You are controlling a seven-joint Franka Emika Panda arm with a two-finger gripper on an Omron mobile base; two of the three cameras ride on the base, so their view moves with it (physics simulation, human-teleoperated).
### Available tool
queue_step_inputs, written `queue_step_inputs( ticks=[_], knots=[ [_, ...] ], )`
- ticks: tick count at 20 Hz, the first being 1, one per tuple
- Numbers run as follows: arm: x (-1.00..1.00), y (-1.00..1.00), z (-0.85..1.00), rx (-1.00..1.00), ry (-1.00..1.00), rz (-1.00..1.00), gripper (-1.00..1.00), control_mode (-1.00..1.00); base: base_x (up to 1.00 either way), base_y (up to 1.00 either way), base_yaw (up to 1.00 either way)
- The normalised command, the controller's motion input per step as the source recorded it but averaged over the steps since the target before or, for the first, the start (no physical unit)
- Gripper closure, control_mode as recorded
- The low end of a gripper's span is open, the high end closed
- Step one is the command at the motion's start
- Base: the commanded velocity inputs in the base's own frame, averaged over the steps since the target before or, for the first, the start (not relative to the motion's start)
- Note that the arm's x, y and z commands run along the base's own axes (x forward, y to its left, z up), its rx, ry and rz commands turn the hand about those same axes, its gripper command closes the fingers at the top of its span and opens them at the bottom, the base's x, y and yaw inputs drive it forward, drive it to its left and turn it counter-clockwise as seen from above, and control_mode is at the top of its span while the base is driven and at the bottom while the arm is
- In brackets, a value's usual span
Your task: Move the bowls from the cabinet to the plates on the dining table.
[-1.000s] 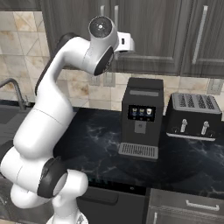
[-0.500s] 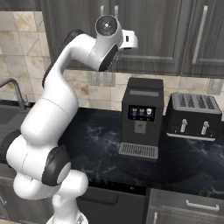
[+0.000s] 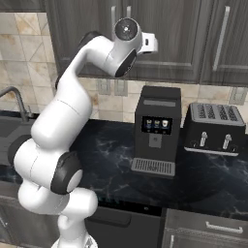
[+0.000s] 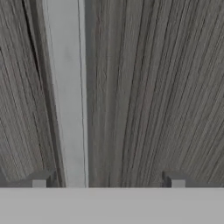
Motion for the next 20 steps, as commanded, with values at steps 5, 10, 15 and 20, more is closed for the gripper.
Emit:
queue_step_inputs(
  ticks=[5,10,15,20],
  knots=[
    [0.3,-0.06,0.0,0.0,0.0,0.0,-1.0,-1.0,0.0,0.0,0.0],
    [0.28,-0.01,0.0,0.0,0.0,0.0,-1.0,-1.0,0.0,0.0,0.0],
    [0.31,0.0,0.0,0.0,0.0,0.0,1.0,-1.0,0.0,0.0,0.0],
    [0.33,0.0,0.0,0.0,0.0,0.0,1.0,-1.0,0.0,0.0,0.0]
  ],
)
